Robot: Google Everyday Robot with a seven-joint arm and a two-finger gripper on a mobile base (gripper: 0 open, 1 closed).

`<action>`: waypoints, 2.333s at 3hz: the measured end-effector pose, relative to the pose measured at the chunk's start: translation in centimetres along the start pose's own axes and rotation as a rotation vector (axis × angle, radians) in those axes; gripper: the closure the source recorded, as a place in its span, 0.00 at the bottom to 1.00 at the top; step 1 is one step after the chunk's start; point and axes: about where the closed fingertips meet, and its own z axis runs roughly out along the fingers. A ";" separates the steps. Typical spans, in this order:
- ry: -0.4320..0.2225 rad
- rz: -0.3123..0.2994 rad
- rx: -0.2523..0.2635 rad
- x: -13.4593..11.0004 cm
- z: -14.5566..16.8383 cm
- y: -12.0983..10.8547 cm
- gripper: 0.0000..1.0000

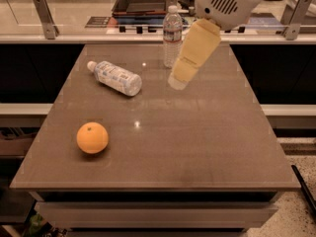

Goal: Place blue plastic bottle upright

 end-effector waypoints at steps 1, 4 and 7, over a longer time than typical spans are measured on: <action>-0.001 0.095 0.022 -2.8 2.2 -1.0 0.00; -0.013 0.226 0.111 -7.9 4.6 -0.9 0.00; -0.101 0.218 0.114 -12.9 8.9 -6.3 0.00</action>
Offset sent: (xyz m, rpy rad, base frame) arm 0.0639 0.0783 -0.0186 0.0697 -0.0267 -0.2875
